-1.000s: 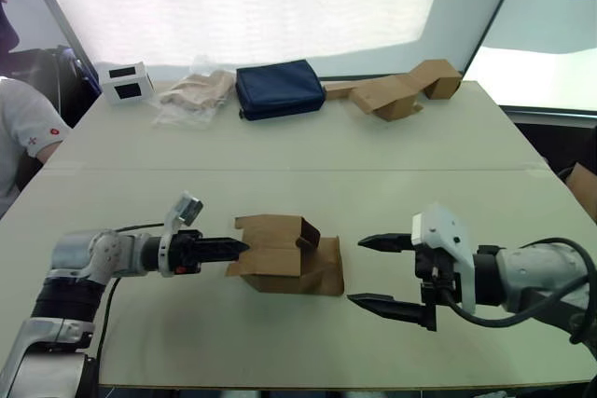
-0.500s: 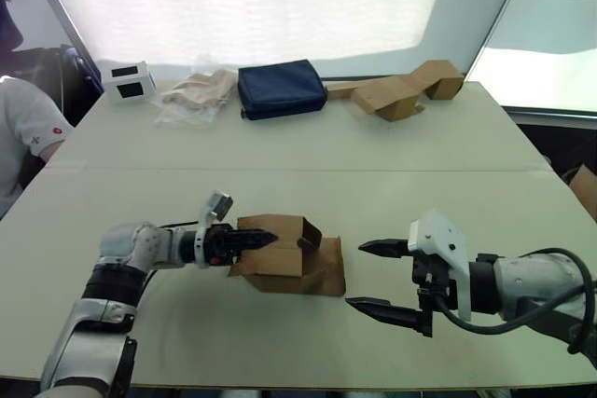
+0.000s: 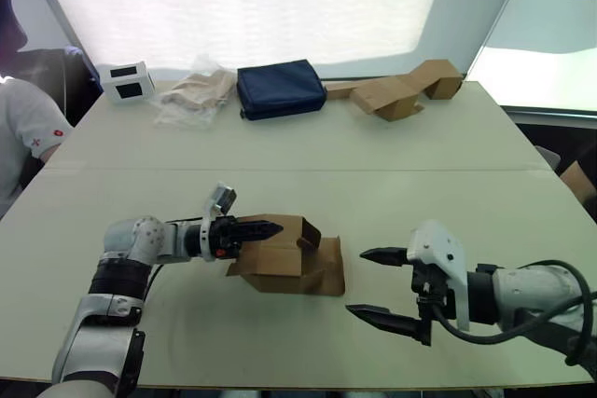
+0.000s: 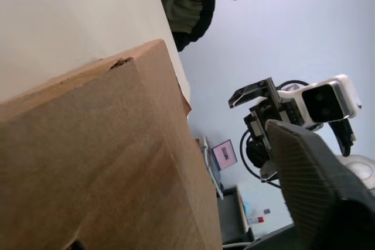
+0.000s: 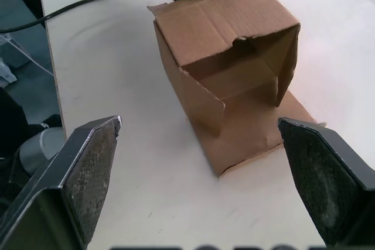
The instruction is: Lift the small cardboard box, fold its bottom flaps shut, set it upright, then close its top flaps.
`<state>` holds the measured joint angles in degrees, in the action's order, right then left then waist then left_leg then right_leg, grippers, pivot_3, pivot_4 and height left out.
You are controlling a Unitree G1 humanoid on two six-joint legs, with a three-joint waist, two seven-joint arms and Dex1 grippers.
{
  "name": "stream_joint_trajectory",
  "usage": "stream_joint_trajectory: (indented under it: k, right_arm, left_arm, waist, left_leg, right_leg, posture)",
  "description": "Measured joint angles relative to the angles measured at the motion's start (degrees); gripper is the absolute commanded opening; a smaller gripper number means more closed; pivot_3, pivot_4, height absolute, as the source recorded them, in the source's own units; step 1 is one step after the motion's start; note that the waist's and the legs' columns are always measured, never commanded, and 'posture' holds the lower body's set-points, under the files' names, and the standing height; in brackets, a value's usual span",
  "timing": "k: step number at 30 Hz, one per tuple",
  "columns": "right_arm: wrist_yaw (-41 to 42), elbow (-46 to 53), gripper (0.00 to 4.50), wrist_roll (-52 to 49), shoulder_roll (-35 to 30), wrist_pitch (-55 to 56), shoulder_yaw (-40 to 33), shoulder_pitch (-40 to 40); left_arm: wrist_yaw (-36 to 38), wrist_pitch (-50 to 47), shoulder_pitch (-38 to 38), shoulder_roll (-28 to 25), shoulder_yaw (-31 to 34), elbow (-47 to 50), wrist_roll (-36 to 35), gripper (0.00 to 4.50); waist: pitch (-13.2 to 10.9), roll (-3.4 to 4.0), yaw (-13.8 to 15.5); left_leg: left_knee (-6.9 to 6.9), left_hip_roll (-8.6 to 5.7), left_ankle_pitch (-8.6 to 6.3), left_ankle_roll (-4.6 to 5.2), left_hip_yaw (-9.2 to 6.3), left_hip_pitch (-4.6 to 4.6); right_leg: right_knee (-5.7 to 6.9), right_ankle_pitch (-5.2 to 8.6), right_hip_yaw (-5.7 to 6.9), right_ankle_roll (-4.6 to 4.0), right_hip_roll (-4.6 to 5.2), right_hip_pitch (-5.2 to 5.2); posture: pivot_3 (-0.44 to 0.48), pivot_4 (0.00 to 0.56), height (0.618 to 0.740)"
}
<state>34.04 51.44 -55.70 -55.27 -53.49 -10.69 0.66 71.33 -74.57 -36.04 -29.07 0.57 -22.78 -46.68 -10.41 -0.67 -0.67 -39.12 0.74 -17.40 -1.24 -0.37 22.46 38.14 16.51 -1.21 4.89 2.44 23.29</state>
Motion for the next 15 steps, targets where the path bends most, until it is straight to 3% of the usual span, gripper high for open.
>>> stream_joint_trajectory:
  k: [5, 12, 15]
  right_arm:
    - [-0.5, 0.0, 4.5, -0.2, 0.0, 0.1, 0.1, 0.3]
    - [-3.2, -0.1, 4.5, -3.1, 0.3, -0.6, 0.5, 2.6]
    - [-6.4, -1.6, 4.5, -6.0, 3.9, -0.3, 0.0, 3.8]
  left_arm:
    - [1.7, 1.3, 0.0, -0.4, -1.4, -1.7, 1.0, 0.05]
    - [3.8, 4.6, 0.0, -0.8, -1.9, -2.9, 2.4, 0.05]
    - [4.2, 7.5, -0.2, -1.1, -1.7, -2.9, 2.9, 0.05]
  waist:
    - [0.0, 0.0, 0.0]
    - [0.0, 0.0, 0.1]
    - [0.0, -0.03, 0.0]
  left_leg:
    - [0.0, 0.0, 0.0, 0.0, 0.0, 0.0]
    - [0.0, 0.01, 0.0, 0.0, -0.01, 0.0]
    - [0.0, 0.03, 0.0, 0.0, 0.0, 0.0]
  right_leg:
    - [0.0, 0.0, 0.01, 0.0, 0.0, 0.0]
    - [-0.01, 0.0, 0.01, 0.0, 0.01, 0.0]
    - [-0.01, 0.0, 0.0, 0.0, 0.02, 0.0]
  posture:
    - [0.0, 0.15, 0.74]
    - [0.0, 0.15, 0.74]
    - [0.0, 0.15, 0.74]
